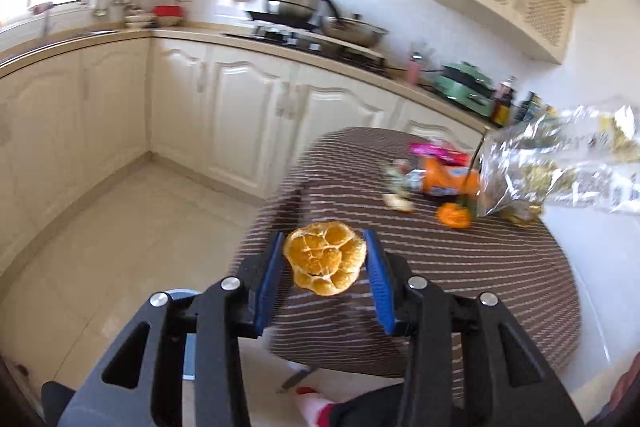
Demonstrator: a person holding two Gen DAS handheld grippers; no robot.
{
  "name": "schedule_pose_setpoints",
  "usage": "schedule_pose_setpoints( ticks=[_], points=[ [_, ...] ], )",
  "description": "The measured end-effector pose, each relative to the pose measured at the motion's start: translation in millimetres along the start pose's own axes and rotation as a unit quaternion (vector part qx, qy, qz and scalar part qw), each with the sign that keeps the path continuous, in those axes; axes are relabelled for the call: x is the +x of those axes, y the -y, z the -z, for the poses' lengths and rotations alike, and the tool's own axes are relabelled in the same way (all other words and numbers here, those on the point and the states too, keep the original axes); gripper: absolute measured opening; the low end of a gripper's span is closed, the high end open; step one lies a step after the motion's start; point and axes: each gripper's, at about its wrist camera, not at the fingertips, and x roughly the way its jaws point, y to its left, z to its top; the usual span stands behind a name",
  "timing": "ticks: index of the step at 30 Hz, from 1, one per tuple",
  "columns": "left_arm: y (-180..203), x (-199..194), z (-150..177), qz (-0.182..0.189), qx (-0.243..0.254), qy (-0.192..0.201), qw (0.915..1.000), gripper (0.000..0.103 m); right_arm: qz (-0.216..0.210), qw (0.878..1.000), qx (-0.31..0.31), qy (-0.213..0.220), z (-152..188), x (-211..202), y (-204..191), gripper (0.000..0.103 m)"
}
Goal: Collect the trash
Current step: 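Carry bag and peel over the blue bucket and open both tools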
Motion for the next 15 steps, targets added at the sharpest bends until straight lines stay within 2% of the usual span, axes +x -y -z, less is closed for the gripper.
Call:
schedule_pose_setpoints(
  ticks=[2, 5, 8, 13, 15],
  points=[
    [-23.1, 1.7, 1.5, -0.026, -0.012, 0.000, 0.9996, 0.040, -0.022, 1.000, -0.010, -0.008, 2.9, 10.6, -21.0, 0.004],
    [-56.4, 14.2, 4.7, -0.042, -0.035, -0.019, 0.9983, 0.040, -0.058, 0.997, -0.029, -0.044, 19.6, 44.0, -56.6, 0.004],
    [-88.8, 29.1, 12.6, -0.064, -0.056, -0.031, 0.9959, 0.040, -0.083, 0.991, -0.045, -0.098, 49.2, 91.3, -85.9, 0.004],
    [-143.8, 74.0, 30.3, -0.100, -0.094, -0.070, 0.9881, 0.040, -0.109, 0.975, -0.074, -0.178, 116.9, 171.1, -123.0, 0.003],
    [-169.1, 99.1, 45.6, -0.122, -0.109, -0.102, 0.9813, 0.040, -0.115, 0.967, -0.087, -0.212, 149.7, 204.6, -133.4, 0.003]
  ],
)
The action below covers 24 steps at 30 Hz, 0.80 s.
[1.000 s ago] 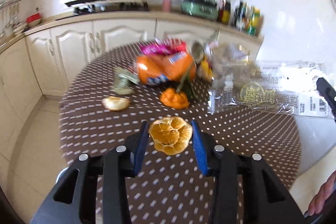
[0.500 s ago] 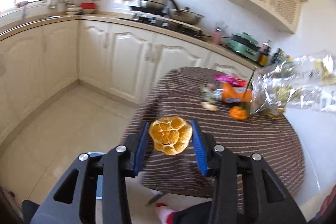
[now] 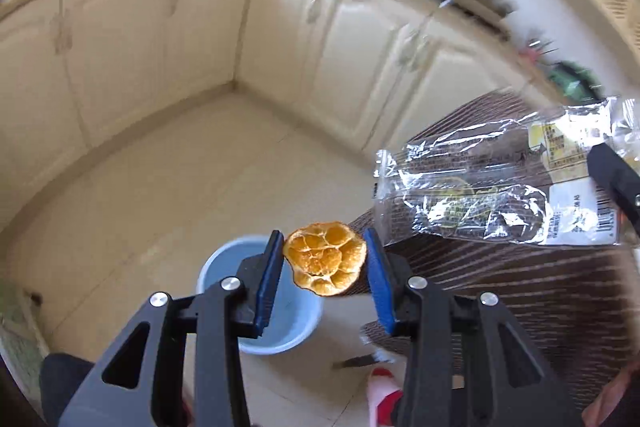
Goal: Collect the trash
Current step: 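Carry bag and peel over the blue bucket and open both tools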
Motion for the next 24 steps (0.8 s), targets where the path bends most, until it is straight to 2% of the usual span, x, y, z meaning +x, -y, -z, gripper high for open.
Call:
schedule_pose_setpoints(
  ticks=[6, 10, 13, 17, 19, 24],
  points=[
    [-51.8, 97.5, 17.3, -0.048, -0.035, -0.094, 0.9938, 0.040, -0.022, 0.995, -0.005, -0.099, 59.7, 116.3, -17.0, 0.004],
    [-76.4, 151.7, 26.3, -0.064, -0.053, -0.147, 0.9856, 0.040, -0.026, 0.991, -0.006, -0.134, 90.5, 161.2, -24.7, 0.004],
    [-84.3, 176.2, 28.4, -0.073, -0.059, -0.167, 0.9814, 0.041, -0.030, 0.988, 0.000, -0.152, 107.8, 181.1, -28.0, 0.004],
    [-91.8, 191.6, 33.6, -0.072, -0.064, -0.186, 0.9778, 0.042, -0.038, 0.985, 0.006, -0.169, 122.5, 196.5, -30.9, 0.004],
    [-95.3, 192.9, 41.0, -0.080, -0.063, -0.191, 0.9763, 0.052, -0.040, 0.984, 0.009, -0.173, 126.0, 201.3, -33.0, 0.004],
    [-98.0, 191.9, 44.2, -0.094, -0.070, -0.183, 0.9760, 0.055, -0.041, 0.983, 0.015, -0.177, 130.4, 208.6, -37.2, 0.004]
  ],
)
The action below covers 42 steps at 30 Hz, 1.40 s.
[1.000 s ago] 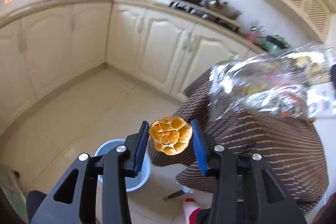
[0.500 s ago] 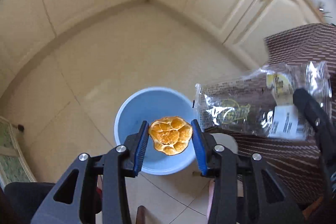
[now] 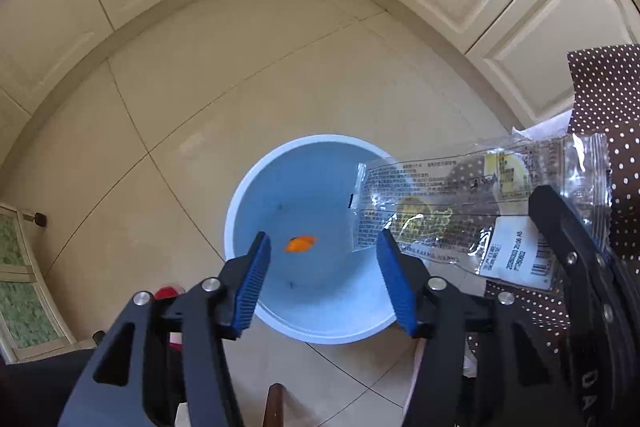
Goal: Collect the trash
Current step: 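Carry bag and peel over the blue bucket and open both tools, then move both open tools back over the table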
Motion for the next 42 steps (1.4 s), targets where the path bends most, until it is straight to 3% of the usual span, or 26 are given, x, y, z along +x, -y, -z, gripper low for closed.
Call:
schedule_pose_setpoints(
  ticks=[16, 24, 35, 42],
  points=[
    [-7.2, -15.1, -7.0, -0.013, -0.033, 0.036, 0.9987, 0.057, -0.005, 1.000, 0.009, -0.018, -10.4, 21.5, -11.3, 0.004],
    [-16.1, -19.5, -7.5, -0.013, -0.043, 0.036, 0.9983, 0.057, -0.009, 1.000, 0.015, -0.022, -11.9, 29.3, -10.2, 0.005],
    [-18.7, -29.4, -8.7, -0.021, -0.052, 0.046, 0.9974, 0.057, 0.009, 1.000, 0.027, -0.012, -20.1, 26.1, -2.0, 0.041],
    [-9.4, -73.1, -4.8, -0.029, -0.029, 0.087, 0.9954, 0.057, 0.004, 0.999, 0.030, 0.024, -36.2, -16.8, -3.8, 0.045]
  ],
)
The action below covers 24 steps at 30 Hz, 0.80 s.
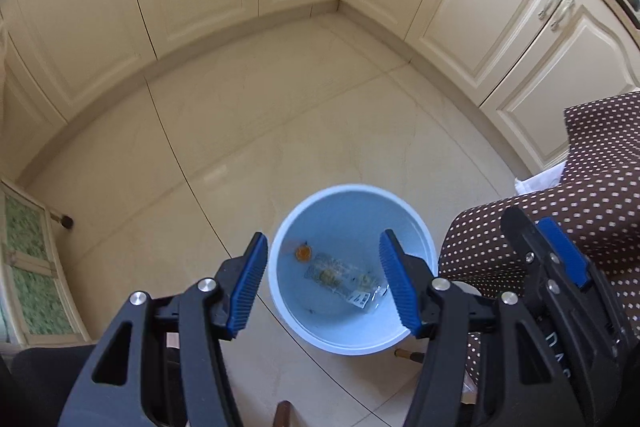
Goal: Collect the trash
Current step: 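Move both open tools back over the table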
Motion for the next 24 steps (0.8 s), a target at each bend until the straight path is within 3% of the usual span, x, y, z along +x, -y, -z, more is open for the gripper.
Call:
schedule_pose_setpoints(
  ticks=[7, 12, 17, 24],
  points=[
    [1.4, -76.8, 0.0, 0.007, 0.010, 0.061, 0.9980, 0.057, 0.002, 0.998, -0.007, 0.060, -19.3, -72.7, -6.6, 0.048],
    [17.1, -143.6, 8.4, 0.036, 0.030, 0.117, 0.9920, 0.058, 0.023, 0.993, -0.007, 0.118, -24.6, -145.9, 2.0, 0.051],
    [50.5, -207.7, 20.1, 0.066, 0.062, 0.173, 0.9807, 0.059, 0.050, 0.984, 0.013, 0.170, -22.5, -213.7, 26.5, 0.052],
    [113.4, -277.8, 46.0, 0.099, 0.123, 0.237, 0.9586, 0.062, 0.090, 0.969, 0.051, 0.225, -17.9, -288.5, 71.9, 0.054]
  ],
)
